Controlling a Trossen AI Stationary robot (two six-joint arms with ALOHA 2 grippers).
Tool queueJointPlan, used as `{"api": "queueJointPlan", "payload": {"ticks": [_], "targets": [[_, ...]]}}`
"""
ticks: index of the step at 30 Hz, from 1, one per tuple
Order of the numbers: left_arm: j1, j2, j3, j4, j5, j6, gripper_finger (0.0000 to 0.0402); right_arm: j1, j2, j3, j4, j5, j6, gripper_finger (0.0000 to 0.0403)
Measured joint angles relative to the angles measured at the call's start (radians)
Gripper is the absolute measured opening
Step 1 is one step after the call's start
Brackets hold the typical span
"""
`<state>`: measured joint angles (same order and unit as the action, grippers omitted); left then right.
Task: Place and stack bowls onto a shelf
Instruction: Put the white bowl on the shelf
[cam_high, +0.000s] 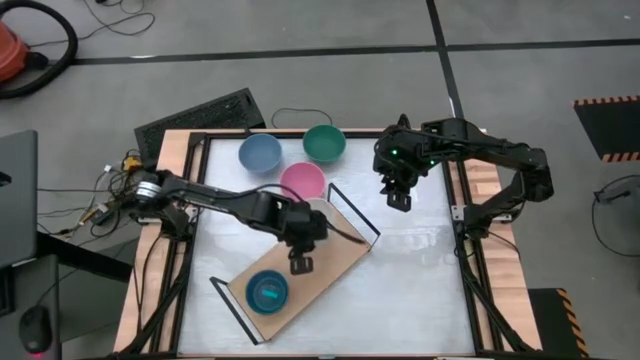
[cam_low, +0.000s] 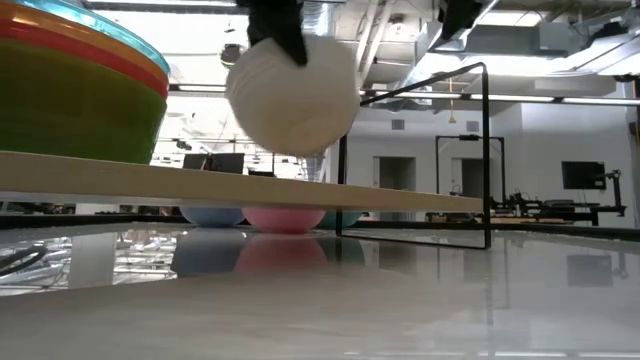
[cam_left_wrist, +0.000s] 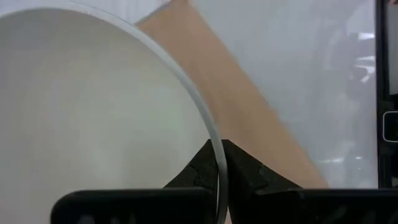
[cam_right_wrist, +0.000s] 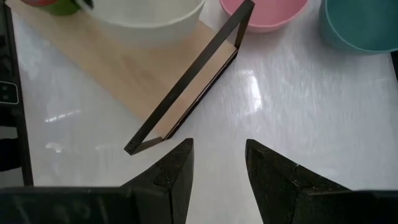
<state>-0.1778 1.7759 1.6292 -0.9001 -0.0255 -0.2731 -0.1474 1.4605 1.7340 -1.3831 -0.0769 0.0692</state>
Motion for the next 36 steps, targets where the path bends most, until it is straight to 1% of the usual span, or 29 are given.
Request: {"api": "queueJointPlan", "payload": {"ticks": [4,8,12,15,26,33,36], "targets": [[-0.019,0.049,0.057,-0.054,0.000,0.026,0.0000,0.000,0.000,0.000,0.006,0.000,0.000,0.0171],[-0.037,0.074,0.040,-0.032,0.070,0.025,0.0000,0.000,0.000,0.000,0.006,0.000,0.001,0.0171],[-0.050,0.095,0.037,-0.020,0.101,0.011,0.0000,0.000,0.000,0.000,0.007,0.000,0.001,0.0171],[-0.058,0.108,0.037,0.016,0.101,0.002,0.0000,0.002,0.000,0.000,0.016,-0.001,0.010,0.0171],[-0.077,0.126,0.036,0.015,0.097,0.004,0.0000,0.003,0.000,0.000,0.034,-0.004,0.028,0.0171],[-0.085,0.155,0.035,0.025,0.166,-0.001,0.0000,0.003,0.000,0.000,0.031,-0.005,0.036,0.0171],[-0.085,0.155,0.035,0.031,0.162,-0.001,0.0000,0.003,0.000,0.000,0.030,-0.005,0.055,0.0171]]}}
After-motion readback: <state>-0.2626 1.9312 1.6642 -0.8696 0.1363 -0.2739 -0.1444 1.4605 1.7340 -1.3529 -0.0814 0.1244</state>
